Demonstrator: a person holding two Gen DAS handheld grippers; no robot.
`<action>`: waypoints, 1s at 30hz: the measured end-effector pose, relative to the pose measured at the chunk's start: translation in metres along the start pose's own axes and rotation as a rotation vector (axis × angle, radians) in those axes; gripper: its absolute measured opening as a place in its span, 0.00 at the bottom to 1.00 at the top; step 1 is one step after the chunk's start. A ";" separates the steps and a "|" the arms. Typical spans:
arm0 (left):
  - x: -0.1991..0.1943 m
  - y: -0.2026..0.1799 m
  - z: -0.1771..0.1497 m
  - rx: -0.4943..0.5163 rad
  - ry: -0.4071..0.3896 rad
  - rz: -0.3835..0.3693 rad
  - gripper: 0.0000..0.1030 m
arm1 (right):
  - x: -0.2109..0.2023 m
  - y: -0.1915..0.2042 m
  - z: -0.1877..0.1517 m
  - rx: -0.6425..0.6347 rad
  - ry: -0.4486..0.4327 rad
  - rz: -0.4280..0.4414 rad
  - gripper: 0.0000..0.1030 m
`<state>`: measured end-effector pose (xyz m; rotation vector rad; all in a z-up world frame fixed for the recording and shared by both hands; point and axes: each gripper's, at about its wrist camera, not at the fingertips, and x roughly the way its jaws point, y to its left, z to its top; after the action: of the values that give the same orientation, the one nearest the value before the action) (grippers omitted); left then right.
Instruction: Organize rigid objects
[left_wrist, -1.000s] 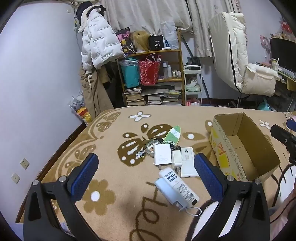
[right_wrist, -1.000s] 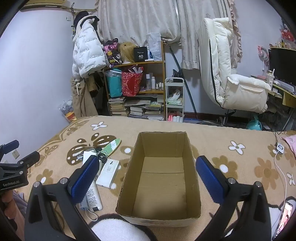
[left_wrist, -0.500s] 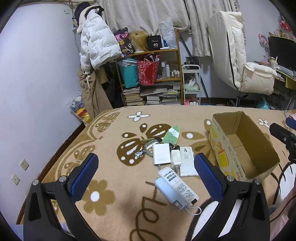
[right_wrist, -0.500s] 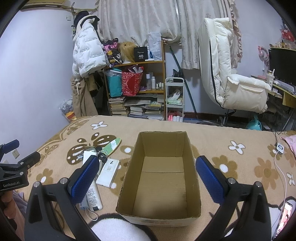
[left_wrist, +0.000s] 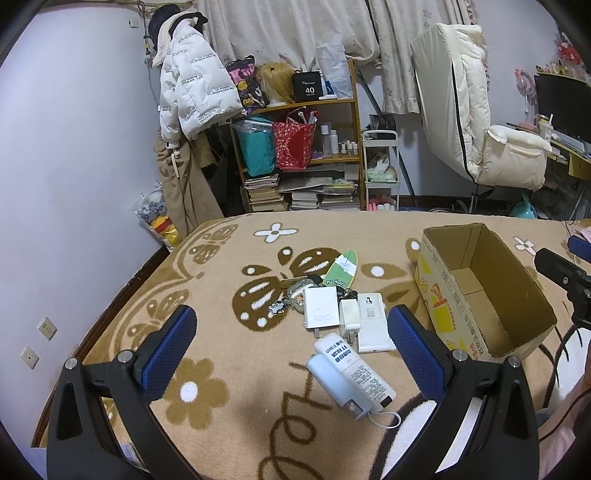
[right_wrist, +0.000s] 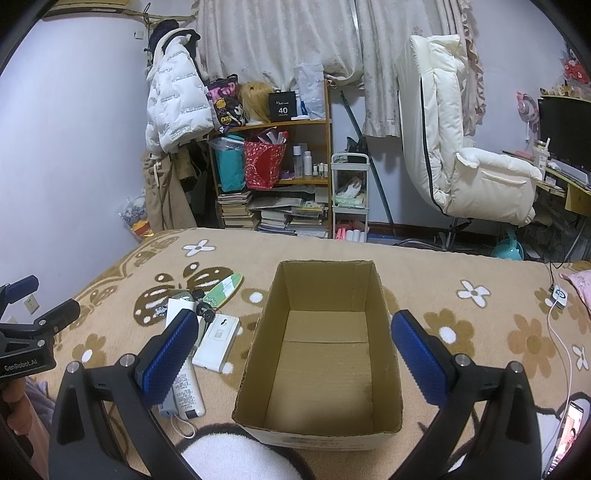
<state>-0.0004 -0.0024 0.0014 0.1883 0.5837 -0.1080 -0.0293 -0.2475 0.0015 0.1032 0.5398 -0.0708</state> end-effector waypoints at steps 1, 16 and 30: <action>0.000 -0.001 -0.001 0.001 -0.001 0.002 0.99 | 0.000 0.000 0.000 0.000 0.000 -0.001 1.00; -0.004 -0.001 0.000 0.002 -0.001 0.000 0.99 | -0.002 0.000 -0.001 -0.002 0.002 -0.002 1.00; -0.006 -0.001 0.002 0.002 -0.015 0.009 0.99 | 0.001 0.000 -0.001 -0.003 0.002 -0.002 1.00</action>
<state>-0.0047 -0.0039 0.0058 0.1922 0.5679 -0.1009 -0.0292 -0.2473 0.0002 0.1004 0.5424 -0.0715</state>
